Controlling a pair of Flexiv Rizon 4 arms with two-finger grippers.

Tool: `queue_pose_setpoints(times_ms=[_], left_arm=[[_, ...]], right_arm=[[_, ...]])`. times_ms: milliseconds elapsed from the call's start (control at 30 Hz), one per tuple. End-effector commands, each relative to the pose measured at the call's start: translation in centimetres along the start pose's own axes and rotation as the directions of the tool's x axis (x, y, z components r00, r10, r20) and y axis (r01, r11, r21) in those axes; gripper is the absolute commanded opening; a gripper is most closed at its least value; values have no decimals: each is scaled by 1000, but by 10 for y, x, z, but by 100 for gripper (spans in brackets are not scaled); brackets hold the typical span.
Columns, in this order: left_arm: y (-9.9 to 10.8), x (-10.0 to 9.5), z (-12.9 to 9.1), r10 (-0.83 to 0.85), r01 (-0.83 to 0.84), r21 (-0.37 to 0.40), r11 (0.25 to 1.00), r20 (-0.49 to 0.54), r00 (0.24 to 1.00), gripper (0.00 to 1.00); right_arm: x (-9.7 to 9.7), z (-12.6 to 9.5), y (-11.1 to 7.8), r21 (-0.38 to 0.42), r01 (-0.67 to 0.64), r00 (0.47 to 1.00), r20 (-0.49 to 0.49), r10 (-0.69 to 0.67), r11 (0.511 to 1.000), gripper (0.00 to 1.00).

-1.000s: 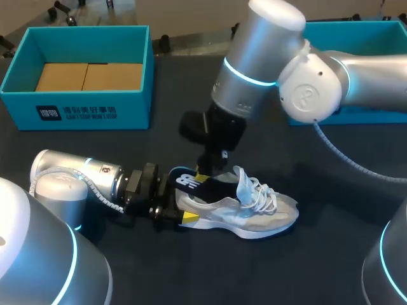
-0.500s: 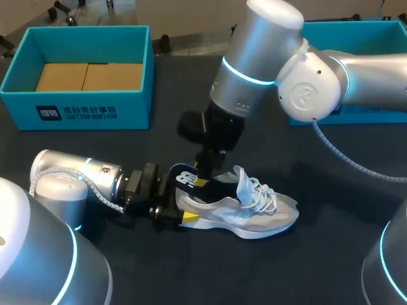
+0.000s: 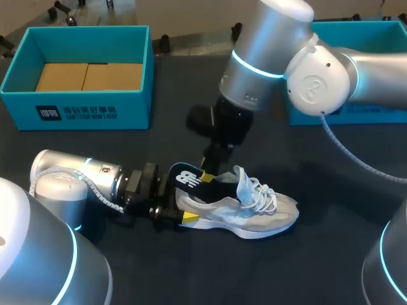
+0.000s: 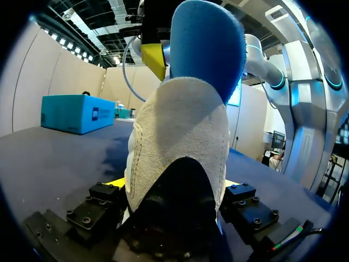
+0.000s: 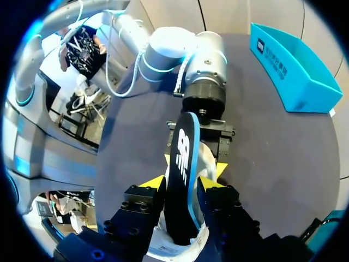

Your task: Take the shoe out of the shoebox, open the shoe tongue, remove and reinsert the insole, then place the shoe into the shoebox

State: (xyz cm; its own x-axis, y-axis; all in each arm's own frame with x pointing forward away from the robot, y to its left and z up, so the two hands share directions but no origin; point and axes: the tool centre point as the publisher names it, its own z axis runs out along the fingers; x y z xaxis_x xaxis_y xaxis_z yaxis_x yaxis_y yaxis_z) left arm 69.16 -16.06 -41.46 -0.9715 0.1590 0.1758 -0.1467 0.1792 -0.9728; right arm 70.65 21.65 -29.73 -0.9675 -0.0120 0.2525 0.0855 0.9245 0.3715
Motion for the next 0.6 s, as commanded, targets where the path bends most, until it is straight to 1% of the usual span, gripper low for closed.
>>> queue_pose_setpoints(times_ms=[33, 233, 500, 600], left_arm=[[1, -1, 1, 0, 0, 0, 1000, 1, 1000, 0], [1, -1, 1, 0, 0, 0, 1000, 1, 1000, 0], [1, -1, 1, 0, 0, 0, 1000, 1, 1000, 0], [1, -1, 1, 0, 0, 0, 1000, 1, 1000, 0]], right_arm=[[-1, -5, -9, -11, -10, 1000, -4, 10, 1000, 37], [-4, -14, -14, -25, -40, 999, -25, 40, 999, 37], [-4, -15, -16, -28, -52, 998, -35, 51, 998, 33], [-7, -15, -17, -29, -57, 998, -40, 56, 998, 33]])
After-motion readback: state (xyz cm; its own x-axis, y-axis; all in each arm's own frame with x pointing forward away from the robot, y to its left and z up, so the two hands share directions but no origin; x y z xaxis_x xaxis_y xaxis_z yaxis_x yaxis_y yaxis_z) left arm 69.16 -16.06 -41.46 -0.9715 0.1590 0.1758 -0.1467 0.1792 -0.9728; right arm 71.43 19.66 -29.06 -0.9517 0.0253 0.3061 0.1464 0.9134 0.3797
